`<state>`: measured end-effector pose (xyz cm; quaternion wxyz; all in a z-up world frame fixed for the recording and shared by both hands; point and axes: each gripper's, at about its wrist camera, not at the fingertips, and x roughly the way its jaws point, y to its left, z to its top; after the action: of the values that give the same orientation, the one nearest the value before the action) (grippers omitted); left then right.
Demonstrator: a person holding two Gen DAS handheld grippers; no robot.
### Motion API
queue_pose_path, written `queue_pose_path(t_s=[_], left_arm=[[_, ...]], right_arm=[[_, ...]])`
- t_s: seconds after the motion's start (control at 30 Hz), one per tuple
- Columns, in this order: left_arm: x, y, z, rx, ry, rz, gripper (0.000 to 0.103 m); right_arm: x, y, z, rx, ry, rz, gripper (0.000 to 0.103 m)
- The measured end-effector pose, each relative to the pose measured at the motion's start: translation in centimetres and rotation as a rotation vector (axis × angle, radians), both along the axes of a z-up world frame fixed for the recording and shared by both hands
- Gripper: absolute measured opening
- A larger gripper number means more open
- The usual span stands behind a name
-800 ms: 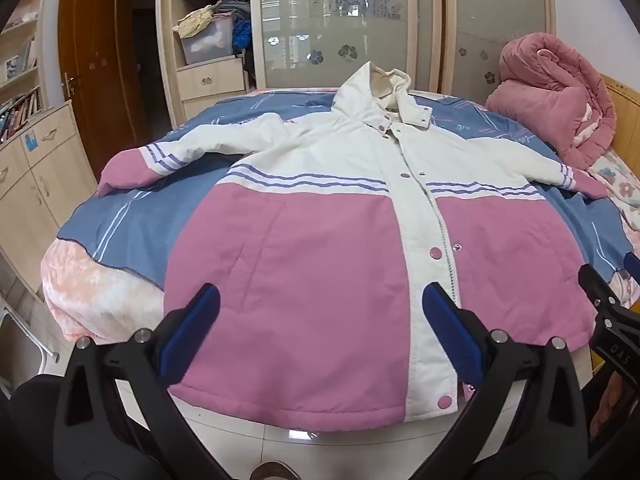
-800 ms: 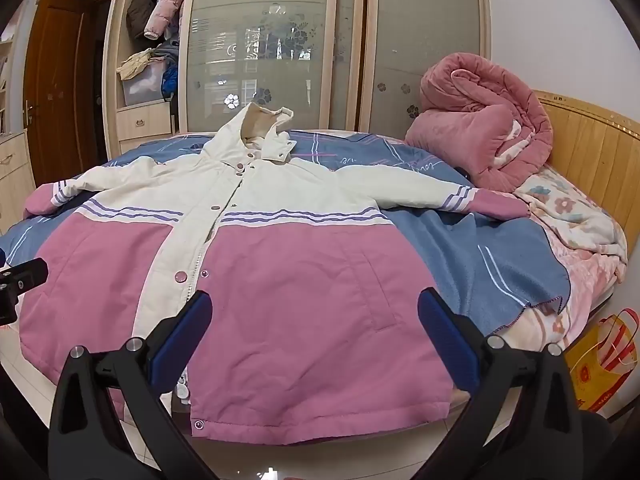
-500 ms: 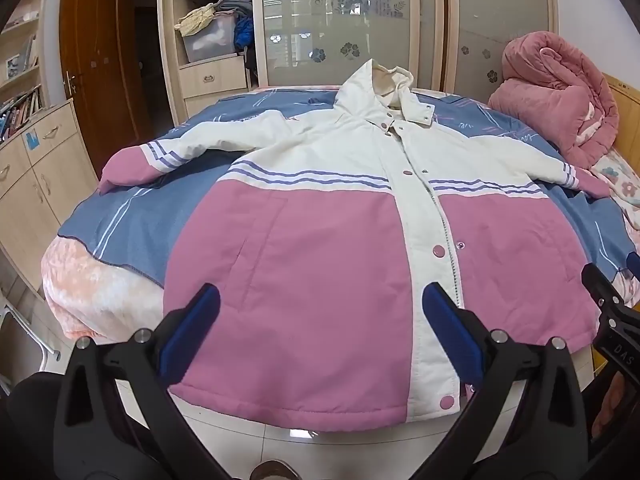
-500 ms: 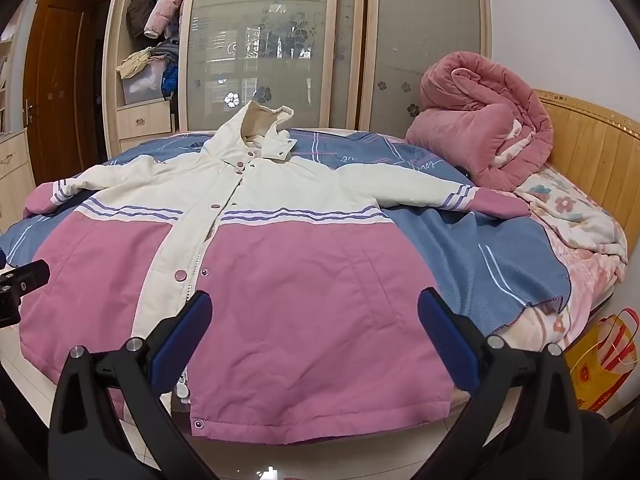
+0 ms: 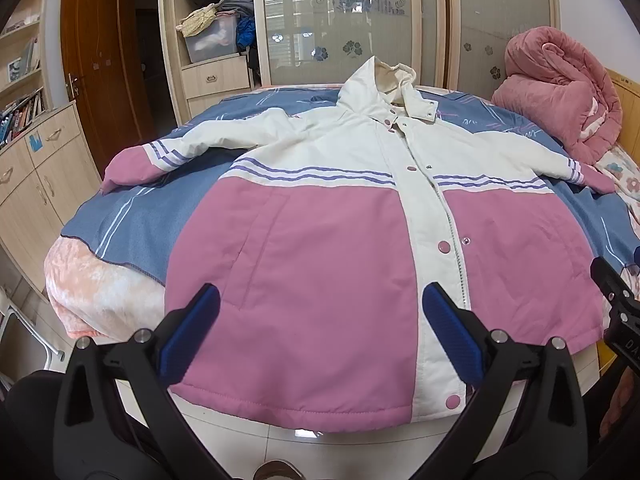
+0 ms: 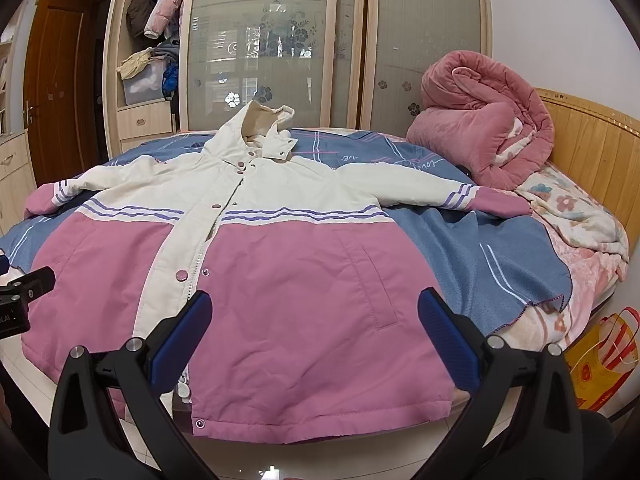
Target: Fold large clothes
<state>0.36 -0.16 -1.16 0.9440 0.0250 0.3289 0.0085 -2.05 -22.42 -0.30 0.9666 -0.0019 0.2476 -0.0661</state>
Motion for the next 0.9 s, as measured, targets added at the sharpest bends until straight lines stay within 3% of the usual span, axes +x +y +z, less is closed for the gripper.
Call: queue_pose_path(t_s=[0.9], left_arm=[[-0.15, 0.12, -0.12, 0.011, 0.0, -0.003, 0.101]], right_arm=[[0.16, 0.03, -0.12, 0.005, -0.002, 0.0, 0.102]])
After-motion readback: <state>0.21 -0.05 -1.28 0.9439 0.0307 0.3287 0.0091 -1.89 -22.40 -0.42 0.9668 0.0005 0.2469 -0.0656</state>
